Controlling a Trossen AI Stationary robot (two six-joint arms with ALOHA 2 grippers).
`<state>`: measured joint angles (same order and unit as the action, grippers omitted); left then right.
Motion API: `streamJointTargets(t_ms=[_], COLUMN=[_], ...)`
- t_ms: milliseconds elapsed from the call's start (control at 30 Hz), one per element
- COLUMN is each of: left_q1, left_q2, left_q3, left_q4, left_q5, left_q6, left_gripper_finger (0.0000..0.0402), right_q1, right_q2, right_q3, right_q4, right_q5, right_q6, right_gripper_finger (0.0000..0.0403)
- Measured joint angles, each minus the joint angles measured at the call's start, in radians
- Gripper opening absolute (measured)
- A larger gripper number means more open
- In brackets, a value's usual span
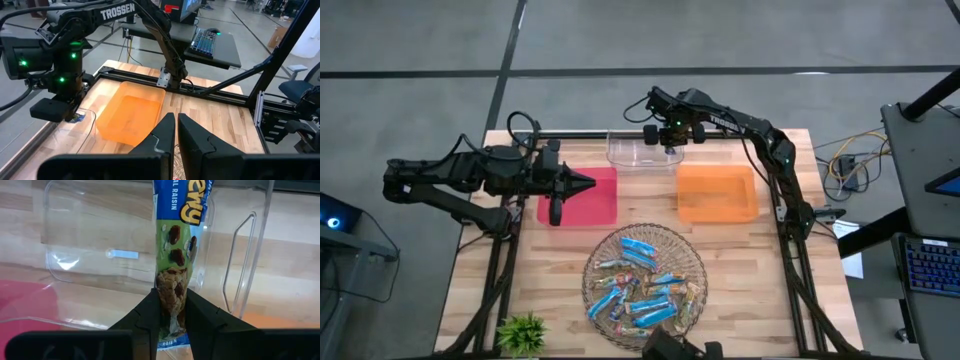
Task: Pick and place Granola Bars by type
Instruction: Put the blue granola bar into the transparent bin
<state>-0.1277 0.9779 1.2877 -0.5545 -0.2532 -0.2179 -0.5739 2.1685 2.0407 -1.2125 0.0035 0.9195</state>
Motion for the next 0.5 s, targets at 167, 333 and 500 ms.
streamJointTargets(t_ms=[167,333,500], left_q1=[0.000,0.000,0.000], left_q2=[0.000,0.000,0.000], left_q3=[0.000,0.000,0.000], left_q4=[0.000,0.000,0.000], left_q5=[0.000,0.000,0.000], left_q6=[0.000,0.000,0.001], left_gripper_finger=[0.0005,0.0005,0.0005], right_q1=[0.000,0.000,0.007], right_q2=[0.000,0.000,0.000], right_q3=[0.000,0.000,-0.001], right_q4=[0.000,-0.001,-0.002], right_q5=[0.000,-0.004,-0.004], right_q6=[-0.002,-0.002,0.003], right_gripper_finger=[0.0068,0.0068,0.0090])
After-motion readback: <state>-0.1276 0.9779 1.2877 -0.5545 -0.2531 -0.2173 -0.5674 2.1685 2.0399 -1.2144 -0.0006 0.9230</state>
